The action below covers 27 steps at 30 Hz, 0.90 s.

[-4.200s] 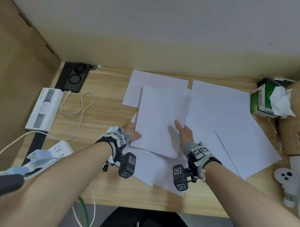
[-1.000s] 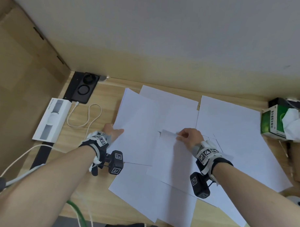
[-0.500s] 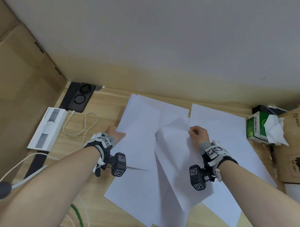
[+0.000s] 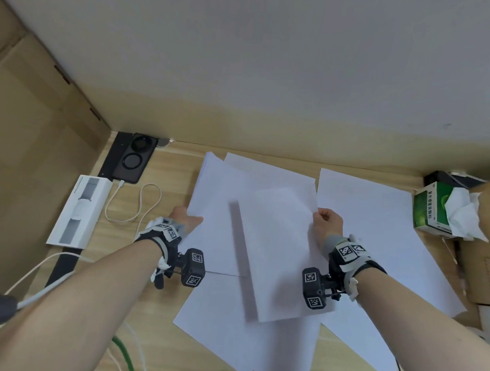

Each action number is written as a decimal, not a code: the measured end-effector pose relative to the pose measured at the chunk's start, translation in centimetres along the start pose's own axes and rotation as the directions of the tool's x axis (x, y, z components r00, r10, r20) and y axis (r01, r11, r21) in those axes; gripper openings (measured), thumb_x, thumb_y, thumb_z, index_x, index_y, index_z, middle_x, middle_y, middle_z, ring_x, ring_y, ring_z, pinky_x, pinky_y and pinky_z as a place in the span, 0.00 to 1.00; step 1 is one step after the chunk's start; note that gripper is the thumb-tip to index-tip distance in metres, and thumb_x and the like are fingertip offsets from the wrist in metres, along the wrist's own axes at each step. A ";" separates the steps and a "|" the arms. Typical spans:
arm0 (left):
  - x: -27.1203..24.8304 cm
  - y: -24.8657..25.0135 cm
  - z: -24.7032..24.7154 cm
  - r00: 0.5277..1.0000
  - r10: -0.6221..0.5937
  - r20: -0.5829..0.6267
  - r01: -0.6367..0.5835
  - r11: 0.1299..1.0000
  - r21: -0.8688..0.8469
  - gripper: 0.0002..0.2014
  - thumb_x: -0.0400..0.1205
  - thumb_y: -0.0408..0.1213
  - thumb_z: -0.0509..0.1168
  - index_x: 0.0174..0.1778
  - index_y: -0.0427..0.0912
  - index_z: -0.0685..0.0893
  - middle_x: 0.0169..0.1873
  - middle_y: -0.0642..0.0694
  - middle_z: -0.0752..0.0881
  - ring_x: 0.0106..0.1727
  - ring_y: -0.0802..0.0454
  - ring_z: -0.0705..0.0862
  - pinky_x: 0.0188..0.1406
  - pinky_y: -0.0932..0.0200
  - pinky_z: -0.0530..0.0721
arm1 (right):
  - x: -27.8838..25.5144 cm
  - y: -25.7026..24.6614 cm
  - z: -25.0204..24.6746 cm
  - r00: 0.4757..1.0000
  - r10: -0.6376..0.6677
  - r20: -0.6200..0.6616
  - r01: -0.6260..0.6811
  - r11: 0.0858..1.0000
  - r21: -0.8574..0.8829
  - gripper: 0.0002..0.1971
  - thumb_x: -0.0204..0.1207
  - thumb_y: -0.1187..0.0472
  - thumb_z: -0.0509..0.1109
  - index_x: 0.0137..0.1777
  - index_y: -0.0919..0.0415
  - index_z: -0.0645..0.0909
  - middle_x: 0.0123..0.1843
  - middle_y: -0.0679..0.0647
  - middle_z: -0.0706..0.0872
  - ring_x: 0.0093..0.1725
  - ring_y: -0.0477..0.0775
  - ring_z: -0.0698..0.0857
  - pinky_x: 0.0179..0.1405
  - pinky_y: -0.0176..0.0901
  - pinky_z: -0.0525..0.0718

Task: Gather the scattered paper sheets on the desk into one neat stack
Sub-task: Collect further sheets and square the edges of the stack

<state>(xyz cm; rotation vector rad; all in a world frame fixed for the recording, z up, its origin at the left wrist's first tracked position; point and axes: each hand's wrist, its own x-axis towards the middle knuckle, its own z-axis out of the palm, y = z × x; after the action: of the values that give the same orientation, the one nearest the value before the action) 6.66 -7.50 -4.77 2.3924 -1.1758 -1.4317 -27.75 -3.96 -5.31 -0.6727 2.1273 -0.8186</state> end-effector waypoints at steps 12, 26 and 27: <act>0.3 -1.6 2.7 0.981 -0.087 0.171 0.136 0.944 -0.300 0.42 0.63 0.78 0.62 0.54 0.42 0.83 0.52 0.49 0.85 0.56 0.45 0.84 0.63 0.51 0.78 | -3.9 -1.0 9.5 0.991 0.132 -0.037 -0.129 0.989 0.070 0.14 0.77 0.72 0.65 0.59 0.67 0.86 0.55 0.62 0.90 0.54 0.61 0.88 0.47 0.40 0.79; -4.3 2.1 1.3 0.978 0.198 0.067 -0.170 0.939 -0.300 0.13 0.85 0.32 0.58 0.63 0.35 0.81 0.49 0.41 0.84 0.48 0.44 0.83 0.48 0.55 0.78 | -6.1 -2.6 6.4 0.959 0.038 0.282 -0.104 0.969 0.222 0.13 0.74 0.63 0.74 0.58 0.57 0.81 0.45 0.46 0.83 0.40 0.43 0.81 0.42 0.38 0.78; -4.8 2.5 0.7 0.974 0.220 0.062 -0.189 0.928 -0.322 0.12 0.85 0.32 0.59 0.62 0.35 0.81 0.49 0.41 0.84 0.49 0.44 0.83 0.48 0.55 0.79 | -6.2 -3.0 5.9 0.943 0.017 0.333 -0.102 0.965 0.240 0.14 0.74 0.63 0.76 0.58 0.56 0.81 0.47 0.47 0.85 0.43 0.44 0.82 0.40 0.37 0.78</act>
<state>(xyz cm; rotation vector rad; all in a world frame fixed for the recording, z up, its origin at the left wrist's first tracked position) 3.48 -5.86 -0.62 1.9480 -1.0839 -1.5471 -18.90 -3.69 -3.40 -0.5609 1.6988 -0.8618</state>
